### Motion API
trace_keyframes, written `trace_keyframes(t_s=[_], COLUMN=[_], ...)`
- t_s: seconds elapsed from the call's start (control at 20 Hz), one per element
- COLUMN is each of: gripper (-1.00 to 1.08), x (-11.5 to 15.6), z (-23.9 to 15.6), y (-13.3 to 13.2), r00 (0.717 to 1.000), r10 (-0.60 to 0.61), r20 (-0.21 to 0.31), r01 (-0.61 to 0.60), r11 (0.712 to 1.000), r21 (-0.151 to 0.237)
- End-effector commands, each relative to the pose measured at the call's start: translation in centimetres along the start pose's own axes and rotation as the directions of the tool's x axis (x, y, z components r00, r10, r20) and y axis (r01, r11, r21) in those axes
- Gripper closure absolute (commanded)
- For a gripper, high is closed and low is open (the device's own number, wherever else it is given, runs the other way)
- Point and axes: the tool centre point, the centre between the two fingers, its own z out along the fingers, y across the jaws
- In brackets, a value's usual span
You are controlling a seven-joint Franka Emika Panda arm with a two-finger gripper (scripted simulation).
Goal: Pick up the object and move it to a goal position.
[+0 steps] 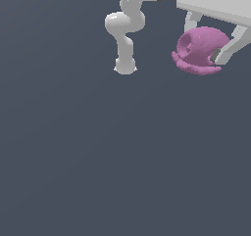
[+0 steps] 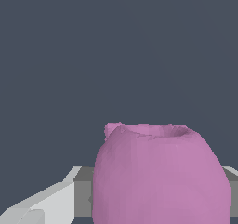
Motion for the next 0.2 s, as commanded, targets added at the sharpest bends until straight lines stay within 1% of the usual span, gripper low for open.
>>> trace_keyframes(t_s=[0.0,0.15], gripper=[1.08,1.08], x=[-0.02,0.01], z=[-0.08,-0.10], y=[-0.04,-0.05], r00=[1.000,1.000], r10=[0.001,0.002], r20=[0.000,0.000], r01=[-0.001,-0.002], r11=[1.000,1.000], r21=[0.000,0.000])
